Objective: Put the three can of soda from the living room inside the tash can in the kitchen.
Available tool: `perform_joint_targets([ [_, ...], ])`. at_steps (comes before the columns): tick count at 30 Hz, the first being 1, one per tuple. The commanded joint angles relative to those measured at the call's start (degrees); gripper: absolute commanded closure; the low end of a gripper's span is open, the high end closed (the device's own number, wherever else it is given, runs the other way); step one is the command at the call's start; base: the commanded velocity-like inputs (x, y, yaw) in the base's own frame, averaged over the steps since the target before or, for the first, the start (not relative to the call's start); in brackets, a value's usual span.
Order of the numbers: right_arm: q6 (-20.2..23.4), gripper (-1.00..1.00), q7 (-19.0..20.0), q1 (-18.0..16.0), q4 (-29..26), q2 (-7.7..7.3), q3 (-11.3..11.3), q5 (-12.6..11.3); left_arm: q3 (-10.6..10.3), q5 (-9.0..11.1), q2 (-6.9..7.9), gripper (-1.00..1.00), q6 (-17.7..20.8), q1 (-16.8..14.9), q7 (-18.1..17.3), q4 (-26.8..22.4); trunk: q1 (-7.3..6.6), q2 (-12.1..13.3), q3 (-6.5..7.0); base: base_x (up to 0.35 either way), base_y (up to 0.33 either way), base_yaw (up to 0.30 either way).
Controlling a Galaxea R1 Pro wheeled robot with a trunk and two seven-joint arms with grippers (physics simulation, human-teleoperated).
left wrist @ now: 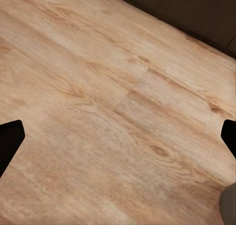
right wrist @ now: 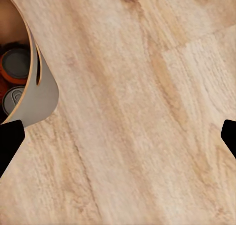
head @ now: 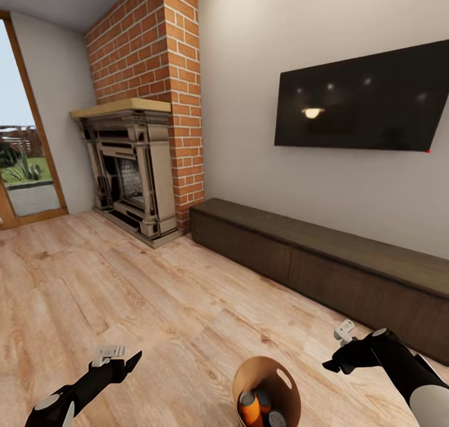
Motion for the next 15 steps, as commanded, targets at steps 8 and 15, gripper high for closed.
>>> perform_joint_targets([
  [8, 0.0, -1.00, 0.0, 0.2, 0.0, 0.05, 0.1, 0.0, 0.0, -0.2, 0.02, -1.00, 0.0, 0.0, -0.3, 0.0, -1.76, 3.2, 0.71, 0.000, 0.000, 0.000],
  [15, 0.0, -1.00, -0.1, 0.9, 0.0, 0.14, 0.1, 0.1, 0.0, -0.3, 0.02, -1.00, -0.1, 0.0, -0.3, 0.0, -3.30, 6.0, 1.33, 0.000, 0.000, 0.000],
])
